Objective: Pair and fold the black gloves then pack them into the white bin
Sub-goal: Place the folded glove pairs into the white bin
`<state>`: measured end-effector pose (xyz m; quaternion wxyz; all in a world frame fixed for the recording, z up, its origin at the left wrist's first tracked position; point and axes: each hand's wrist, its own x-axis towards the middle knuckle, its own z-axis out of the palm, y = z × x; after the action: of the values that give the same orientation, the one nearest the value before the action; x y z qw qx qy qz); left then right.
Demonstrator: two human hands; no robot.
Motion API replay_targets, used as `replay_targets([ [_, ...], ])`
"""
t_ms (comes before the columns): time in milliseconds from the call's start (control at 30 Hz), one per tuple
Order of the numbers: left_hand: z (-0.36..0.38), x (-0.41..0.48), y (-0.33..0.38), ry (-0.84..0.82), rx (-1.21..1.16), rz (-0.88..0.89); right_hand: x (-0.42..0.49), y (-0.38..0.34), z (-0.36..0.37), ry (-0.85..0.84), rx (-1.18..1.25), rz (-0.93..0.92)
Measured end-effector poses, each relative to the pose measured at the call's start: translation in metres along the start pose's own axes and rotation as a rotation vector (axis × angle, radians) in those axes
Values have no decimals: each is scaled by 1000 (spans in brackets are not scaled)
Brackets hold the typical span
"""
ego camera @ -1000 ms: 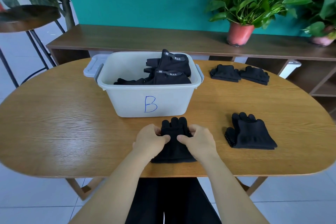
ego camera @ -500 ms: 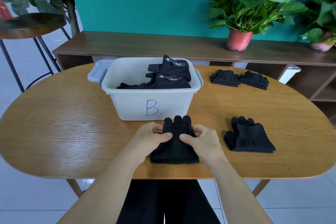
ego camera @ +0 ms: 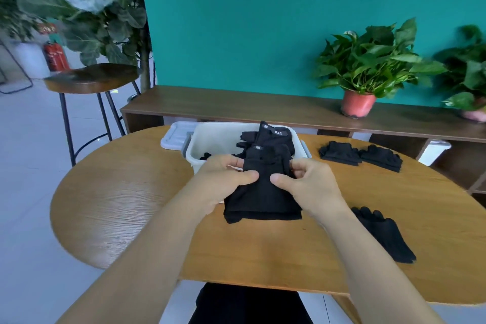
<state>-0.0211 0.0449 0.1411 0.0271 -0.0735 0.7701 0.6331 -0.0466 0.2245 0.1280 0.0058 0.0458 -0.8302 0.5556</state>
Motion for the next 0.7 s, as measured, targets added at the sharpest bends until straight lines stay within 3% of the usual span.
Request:
replay_targets([
  [267,-50,33,39,40,14,10,56,-47,29,-36,0,-28],
  [700,-103,122,47,57,27,-51,150,-61,80,-86,14,0],
])
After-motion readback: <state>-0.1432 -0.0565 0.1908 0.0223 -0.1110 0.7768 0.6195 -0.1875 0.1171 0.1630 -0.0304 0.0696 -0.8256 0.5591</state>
